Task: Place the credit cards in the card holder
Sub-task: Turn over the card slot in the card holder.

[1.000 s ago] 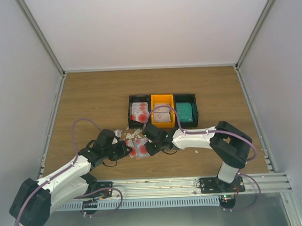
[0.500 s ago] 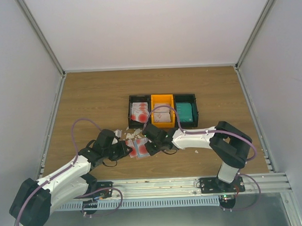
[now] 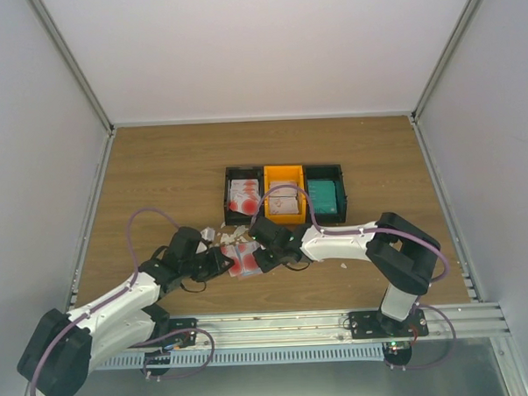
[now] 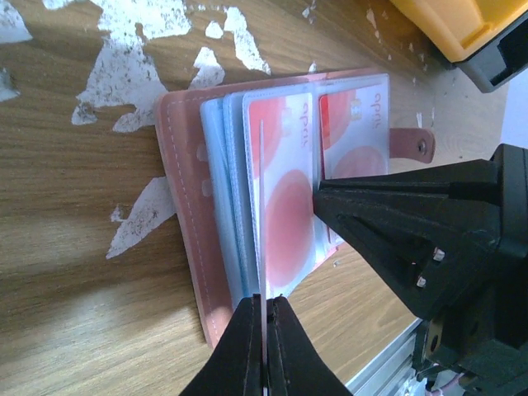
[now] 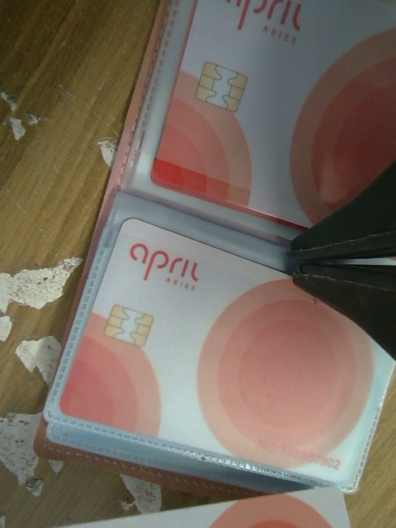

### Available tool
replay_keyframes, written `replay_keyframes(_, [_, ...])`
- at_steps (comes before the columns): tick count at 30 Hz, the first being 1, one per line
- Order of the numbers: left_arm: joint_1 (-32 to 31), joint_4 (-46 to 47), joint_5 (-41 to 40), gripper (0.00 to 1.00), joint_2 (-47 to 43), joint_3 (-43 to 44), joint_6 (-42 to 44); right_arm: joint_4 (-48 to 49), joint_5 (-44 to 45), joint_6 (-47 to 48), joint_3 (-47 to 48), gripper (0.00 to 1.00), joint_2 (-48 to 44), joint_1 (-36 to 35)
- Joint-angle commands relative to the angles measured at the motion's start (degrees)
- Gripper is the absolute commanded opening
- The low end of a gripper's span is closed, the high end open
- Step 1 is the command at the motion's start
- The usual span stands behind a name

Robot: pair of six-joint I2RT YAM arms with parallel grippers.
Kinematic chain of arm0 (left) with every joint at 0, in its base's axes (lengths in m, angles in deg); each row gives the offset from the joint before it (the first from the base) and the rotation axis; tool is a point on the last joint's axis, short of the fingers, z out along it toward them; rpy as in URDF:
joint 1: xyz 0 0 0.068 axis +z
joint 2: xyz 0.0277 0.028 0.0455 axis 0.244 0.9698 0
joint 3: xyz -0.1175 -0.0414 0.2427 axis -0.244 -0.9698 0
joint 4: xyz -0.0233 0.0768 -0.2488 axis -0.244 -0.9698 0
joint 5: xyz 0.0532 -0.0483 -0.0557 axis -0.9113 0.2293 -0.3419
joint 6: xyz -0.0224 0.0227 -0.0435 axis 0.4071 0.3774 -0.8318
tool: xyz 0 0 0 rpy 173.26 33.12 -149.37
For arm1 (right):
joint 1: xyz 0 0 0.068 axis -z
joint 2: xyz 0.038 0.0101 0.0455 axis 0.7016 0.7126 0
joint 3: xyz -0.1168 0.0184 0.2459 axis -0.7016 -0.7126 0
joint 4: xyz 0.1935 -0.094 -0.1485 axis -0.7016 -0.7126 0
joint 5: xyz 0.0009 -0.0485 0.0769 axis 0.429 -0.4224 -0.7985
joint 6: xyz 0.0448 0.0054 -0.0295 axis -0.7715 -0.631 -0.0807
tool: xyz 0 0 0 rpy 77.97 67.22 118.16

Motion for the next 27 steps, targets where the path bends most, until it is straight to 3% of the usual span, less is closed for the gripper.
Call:
replay_keyframes(1, [-0.1, 5.0, 1.5, 0.0, 1.4, -1.5, 0.8, -2.0, 0.4, -0.5, -1.9, 0.05, 2.8, -0.4])
replay_keyframes(17, [-0.1, 1.7, -2.3, 0.0, 0.3, -1.7, 0.2, -1.8, 0.5, -1.0, -2.2, 0.04, 3.0, -0.5])
replay_keyframes(27, [-0.1, 4.0, 0.0, 0.0, 0.2, -1.8, 0.0, -1.7, 0.7, -0.9, -2.1, 0.01, 3.3, -0.5])
